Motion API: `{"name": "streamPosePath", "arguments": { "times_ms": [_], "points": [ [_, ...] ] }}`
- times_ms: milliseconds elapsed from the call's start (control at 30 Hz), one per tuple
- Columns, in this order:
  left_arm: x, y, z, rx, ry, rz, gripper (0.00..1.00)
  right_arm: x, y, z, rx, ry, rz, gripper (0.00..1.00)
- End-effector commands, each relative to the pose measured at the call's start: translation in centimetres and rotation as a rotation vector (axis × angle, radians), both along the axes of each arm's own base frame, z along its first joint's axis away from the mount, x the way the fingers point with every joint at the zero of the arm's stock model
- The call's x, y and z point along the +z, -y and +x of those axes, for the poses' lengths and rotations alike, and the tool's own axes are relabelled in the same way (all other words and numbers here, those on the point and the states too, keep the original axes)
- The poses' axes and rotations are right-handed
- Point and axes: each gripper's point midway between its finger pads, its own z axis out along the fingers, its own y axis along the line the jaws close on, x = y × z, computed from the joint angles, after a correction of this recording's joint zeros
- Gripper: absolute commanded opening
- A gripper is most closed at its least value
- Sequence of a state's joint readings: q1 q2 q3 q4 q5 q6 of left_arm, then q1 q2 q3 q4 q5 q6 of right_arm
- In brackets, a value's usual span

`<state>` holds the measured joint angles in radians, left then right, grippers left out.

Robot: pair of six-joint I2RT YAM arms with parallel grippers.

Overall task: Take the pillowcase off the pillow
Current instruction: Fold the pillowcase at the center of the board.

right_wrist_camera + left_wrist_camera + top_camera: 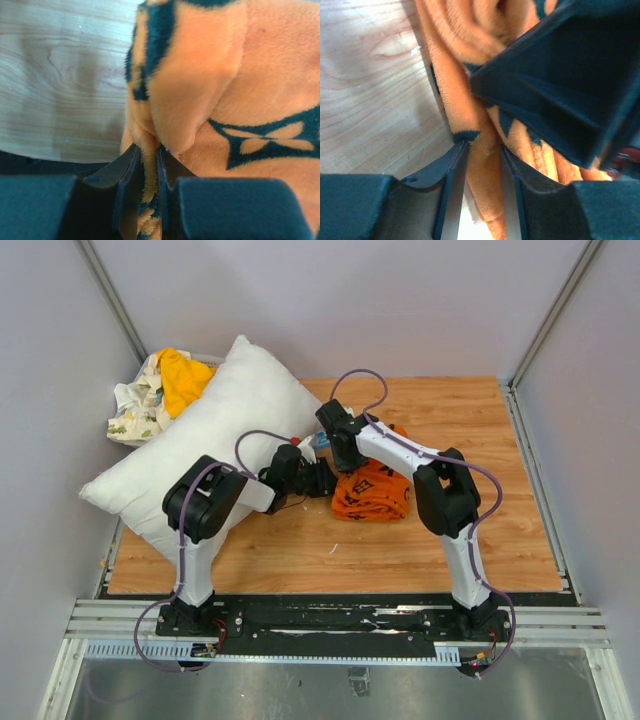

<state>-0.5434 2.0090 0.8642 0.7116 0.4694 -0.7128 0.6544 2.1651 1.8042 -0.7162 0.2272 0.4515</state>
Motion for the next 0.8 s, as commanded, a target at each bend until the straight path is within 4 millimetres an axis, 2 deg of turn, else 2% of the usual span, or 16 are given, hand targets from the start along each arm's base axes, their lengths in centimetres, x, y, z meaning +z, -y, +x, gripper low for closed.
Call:
{"name": "streamPosePath", "arguments": {
  "times_ms": [0,67,167,267,367,500,633,733,767],
  "points": [
    [2.0,-1.3,0.1,0.001,0.034,0.05,0.43,-2.9,-0.9,-0.7,-0.015,-0.074,0.112,0.17],
    [3.2,-2.5,0.4,0.021,0.073,0.1,0.5,-3.5,-0.3,-1.1,-0.024,-0.088,0.119,0.2],
    [5.2,-4.7,1.1,0.076,0.135,0.178,0.59,-3.1,-0.1,-1.1,-0.022,-0.078,0.127,0.32],
    [8.0,-6.6,1.6,0.138,0.211,0.247,0.64,-2.4,-0.5,-1.2,0.002,-0.072,0.165,0.51],
    [11.7,-7.6,1.6,0.163,0.299,0.263,0.69,-1.5,-2.6,-1.4,0.089,-0.084,0.318,0.75],
    [16.4,-7.1,0.4,0.121,0.404,0.184,0.72,1.4,-5.5,-1.1,0.196,-0.065,0.546,0.98],
    [19.6,-4.7,-2.3,-0.057,0.507,0.039,0.73,5.6,-5.8,0.5,0.245,-0.002,0.64,0.98],
    [20.3,-3.0,-4.3,-0.169,0.577,-0.001,0.73,8.6,-4.7,2.5,0.233,0.051,0.708,0.98],
    [20.4,-2.5,-4.7,-0.191,0.597,0.003,0.73,10.3,-4.1,3.0,0.232,0.08,0.736,0.98]
  ]
}}
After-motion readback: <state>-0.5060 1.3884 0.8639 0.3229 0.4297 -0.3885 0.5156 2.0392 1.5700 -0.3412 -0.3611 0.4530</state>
